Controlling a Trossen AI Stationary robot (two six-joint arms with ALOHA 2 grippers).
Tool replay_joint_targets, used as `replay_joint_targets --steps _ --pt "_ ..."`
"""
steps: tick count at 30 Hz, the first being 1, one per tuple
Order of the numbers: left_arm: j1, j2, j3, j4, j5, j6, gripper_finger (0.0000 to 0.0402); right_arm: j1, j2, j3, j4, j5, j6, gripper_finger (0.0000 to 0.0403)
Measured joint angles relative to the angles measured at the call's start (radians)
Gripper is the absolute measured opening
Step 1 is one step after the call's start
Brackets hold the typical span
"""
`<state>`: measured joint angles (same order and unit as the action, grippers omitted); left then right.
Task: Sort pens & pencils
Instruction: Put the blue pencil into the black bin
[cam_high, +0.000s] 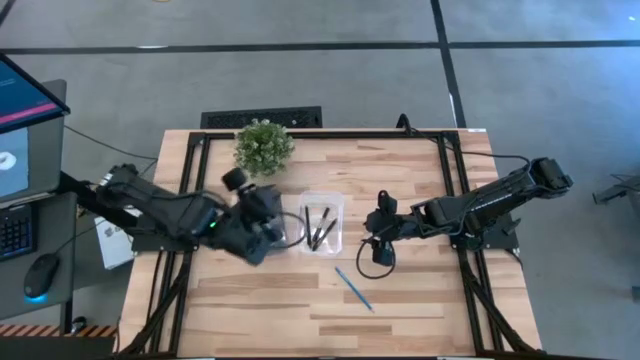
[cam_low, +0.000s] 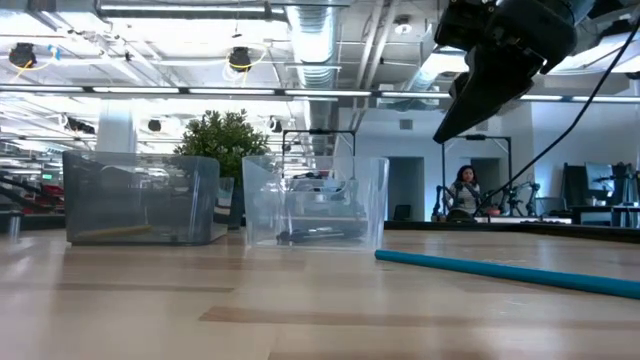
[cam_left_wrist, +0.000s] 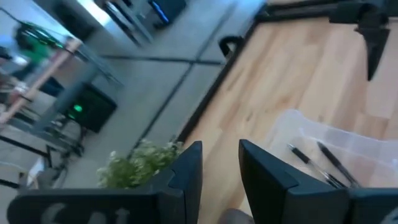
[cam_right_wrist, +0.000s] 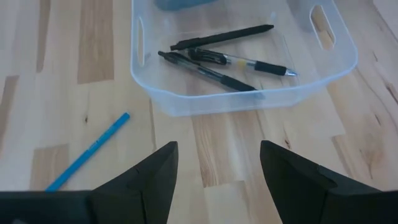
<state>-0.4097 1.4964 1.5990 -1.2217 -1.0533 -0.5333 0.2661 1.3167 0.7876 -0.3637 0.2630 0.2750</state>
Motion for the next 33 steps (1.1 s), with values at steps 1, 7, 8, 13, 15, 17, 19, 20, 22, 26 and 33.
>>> replay_joint_targets --steps 1,7,8,13,15,17,19,20,22,26,33 --pt "-0.022 -0.026 -0.045 0.004 -0.039 -0.035 0.0096 0.000 0.000 0.000 0.002 0.000 -0.014 0.0249" --pt "-0.100 -0.170 -0.330 0.033 -0.134 -0.276 0.0096 -0.020 0.000 0.000 0.006 0.000 -0.014 0.0249" --pt "-0.107 -0.188 -0.375 0.058 -0.132 -0.296 0.0096 -0.024 0.000 0.000 0.006 0.000 -0.009 0.0249" --pt "-0.127 -0.255 -0.576 0.243 -0.134 -0.277 0.0096 -0.043 0.000 0.000 0.014 0.000 -0.002 0.0249" --pt "-0.128 -0.272 -0.641 0.341 -0.126 -0.225 0.0096 -0.051 0.000 0.000 0.020 0.000 0.015 0.0249" --pt "-0.128 -0.282 -0.691 0.436 -0.060 -0.140 0.0096 -0.059 0.000 0.000 0.035 0.000 0.023 0.0249" --pt "-0.128 -0.283 -0.738 0.582 0.035 0.013 0.0096 -0.065 0.000 0.000 0.061 0.000 0.024 0.0249" --pt "-0.128 -0.282 -0.760 0.682 0.088 0.107 0.0096 -0.067 0.000 0.000 0.078 0.000 0.024 0.0249" --pt "-0.121 -0.282 -0.807 0.904 0.212 0.298 0.0096 -0.075 0.000 0.000 0.121 0.000 0.024 0.0249" --pt "-0.084 -0.301 -0.905 1.265 0.505 0.566 0.0096 -0.079 0.000 0.000 0.196 0.000 0.062 0.0249" --pt "0.020 -0.523 -1.062 1.254 0.607 0.615 0.0096 -0.063 0.000 0.000 0.213 0.000 0.271 0.0249"
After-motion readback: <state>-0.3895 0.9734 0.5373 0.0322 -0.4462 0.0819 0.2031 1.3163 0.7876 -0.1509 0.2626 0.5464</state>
